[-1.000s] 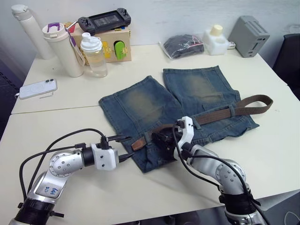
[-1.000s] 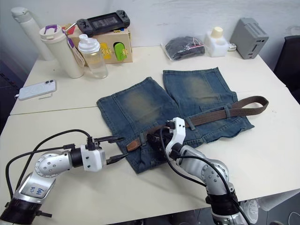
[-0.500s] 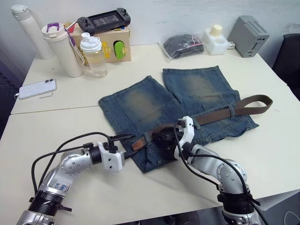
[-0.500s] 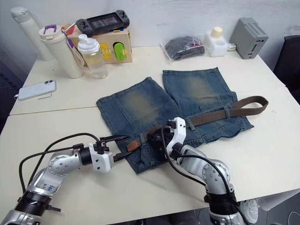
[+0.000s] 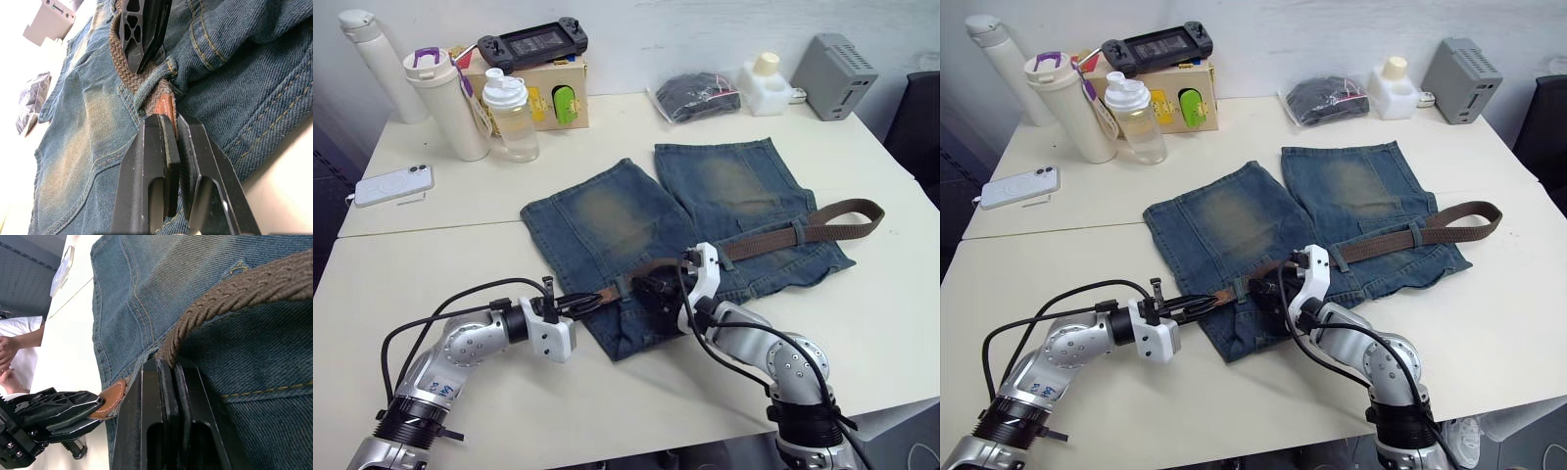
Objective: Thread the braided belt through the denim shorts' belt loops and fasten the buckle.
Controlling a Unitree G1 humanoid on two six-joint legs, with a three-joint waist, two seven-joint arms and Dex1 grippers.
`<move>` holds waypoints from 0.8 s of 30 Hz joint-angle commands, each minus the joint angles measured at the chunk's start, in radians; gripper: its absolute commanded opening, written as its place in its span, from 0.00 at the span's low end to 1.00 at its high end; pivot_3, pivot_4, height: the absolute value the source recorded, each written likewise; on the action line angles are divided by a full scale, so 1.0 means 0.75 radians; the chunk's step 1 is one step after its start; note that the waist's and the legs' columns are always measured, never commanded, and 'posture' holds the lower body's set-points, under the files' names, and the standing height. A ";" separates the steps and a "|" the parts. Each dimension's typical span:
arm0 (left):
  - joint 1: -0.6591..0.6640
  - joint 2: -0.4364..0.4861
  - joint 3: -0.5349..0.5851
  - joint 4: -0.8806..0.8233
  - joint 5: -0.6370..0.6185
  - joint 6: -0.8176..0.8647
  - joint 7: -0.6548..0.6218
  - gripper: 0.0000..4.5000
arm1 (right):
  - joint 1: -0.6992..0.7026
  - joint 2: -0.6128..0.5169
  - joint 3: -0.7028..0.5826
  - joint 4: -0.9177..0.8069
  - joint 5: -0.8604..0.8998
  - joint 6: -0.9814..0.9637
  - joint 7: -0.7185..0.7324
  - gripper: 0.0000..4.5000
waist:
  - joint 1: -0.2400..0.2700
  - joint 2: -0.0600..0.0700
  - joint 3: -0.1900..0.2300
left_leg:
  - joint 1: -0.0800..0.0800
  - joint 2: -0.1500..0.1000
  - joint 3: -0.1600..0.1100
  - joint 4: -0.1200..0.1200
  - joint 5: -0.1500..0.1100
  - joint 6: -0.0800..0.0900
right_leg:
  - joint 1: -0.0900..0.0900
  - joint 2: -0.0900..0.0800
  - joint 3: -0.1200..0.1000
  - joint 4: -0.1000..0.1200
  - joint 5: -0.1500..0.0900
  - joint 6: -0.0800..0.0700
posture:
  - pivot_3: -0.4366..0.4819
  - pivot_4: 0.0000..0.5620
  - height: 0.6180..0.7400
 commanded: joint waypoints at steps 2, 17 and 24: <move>0.015 0.010 -0.003 -0.014 0.014 -0.012 0.022 0.00 | 0.023 0.027 -0.087 -0.063 0.121 -0.026 -0.041 0.13 | 0.000 0.000 0.000 | 0.000 0.000 0.000 0.000 0.000 0.000 | 0.000 0.000 0.000 0.000 0.000 0.000 | 0.48 0.27 0.59; 0.005 0.022 -0.001 -0.006 0.018 -0.035 0.037 0.00 | 0.220 -0.709 -0.318 -0.394 0.184 0.076 0.281 0.45 | 0.008 0.001 0.000 | -0.001 0.000 0.000 0.001 -0.001 0.002 | 0.000 -0.002 0.001 -0.002 0.000 0.000 | 0.48 0.27 0.59; 0.001 0.013 -0.009 0.003 0.020 -0.047 0.047 0.00 | 0.236 -0.828 -0.090 -0.324 -0.323 0.011 0.329 0.03 | 0.023 0.000 0.000 | 0.000 0.001 0.002 0.001 -0.001 0.001 | 0.001 -0.002 0.001 -0.003 0.000 0.000 | 0.48 0.27 0.59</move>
